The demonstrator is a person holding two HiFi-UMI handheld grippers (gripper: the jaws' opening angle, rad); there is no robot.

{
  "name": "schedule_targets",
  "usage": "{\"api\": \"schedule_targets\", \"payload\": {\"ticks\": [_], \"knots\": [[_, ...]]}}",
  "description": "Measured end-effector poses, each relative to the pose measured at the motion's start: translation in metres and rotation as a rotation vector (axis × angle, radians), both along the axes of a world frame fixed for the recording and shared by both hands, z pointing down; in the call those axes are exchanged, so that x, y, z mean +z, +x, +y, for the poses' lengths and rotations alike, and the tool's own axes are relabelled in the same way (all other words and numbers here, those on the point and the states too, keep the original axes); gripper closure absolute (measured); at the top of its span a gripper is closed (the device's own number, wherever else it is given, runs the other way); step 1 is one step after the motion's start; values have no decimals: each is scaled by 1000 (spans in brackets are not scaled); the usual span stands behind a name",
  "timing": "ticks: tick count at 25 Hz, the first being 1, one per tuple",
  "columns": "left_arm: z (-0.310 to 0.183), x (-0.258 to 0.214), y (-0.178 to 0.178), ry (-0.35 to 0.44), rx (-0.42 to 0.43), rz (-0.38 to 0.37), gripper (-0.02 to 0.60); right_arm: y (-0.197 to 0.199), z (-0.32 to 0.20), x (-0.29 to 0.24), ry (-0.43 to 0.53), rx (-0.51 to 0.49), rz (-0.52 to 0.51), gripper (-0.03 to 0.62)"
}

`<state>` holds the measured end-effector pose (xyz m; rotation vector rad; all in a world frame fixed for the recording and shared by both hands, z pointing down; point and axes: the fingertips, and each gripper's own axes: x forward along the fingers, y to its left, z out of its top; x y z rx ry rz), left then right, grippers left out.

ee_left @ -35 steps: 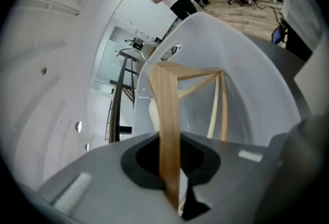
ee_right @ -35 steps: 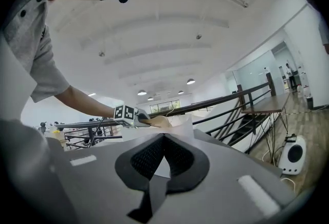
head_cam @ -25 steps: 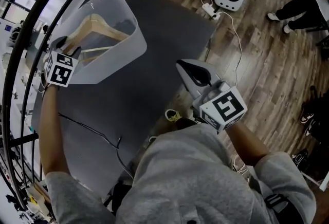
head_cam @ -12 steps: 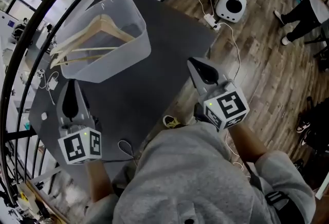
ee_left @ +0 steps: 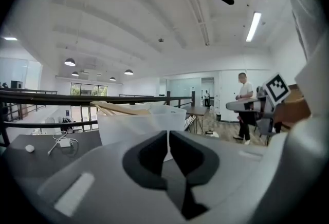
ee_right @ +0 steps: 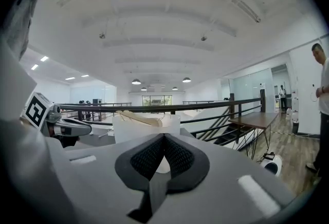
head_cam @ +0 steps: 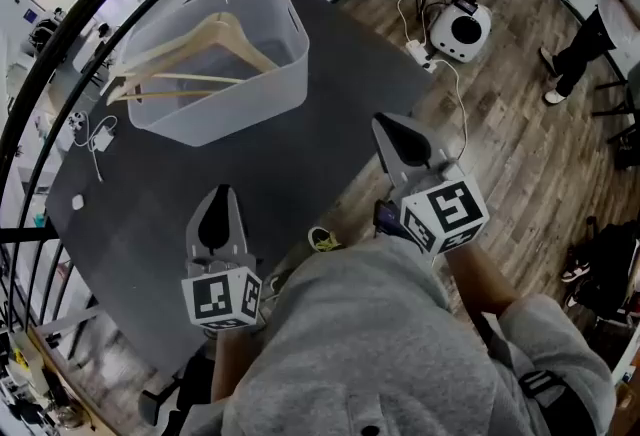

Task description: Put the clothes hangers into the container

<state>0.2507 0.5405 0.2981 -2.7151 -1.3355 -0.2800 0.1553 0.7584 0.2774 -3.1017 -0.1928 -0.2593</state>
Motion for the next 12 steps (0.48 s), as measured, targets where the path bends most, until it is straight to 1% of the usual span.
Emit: {"api": "schedule_targets", "payload": {"ticks": [5,12], "knots": [[0,-3,10,-8,-25,11,560,8,0,2,-12,-17,0,595],[6,-2,9,15,-12,14,560,10,0,0,-20,-27,-4,595]]}}
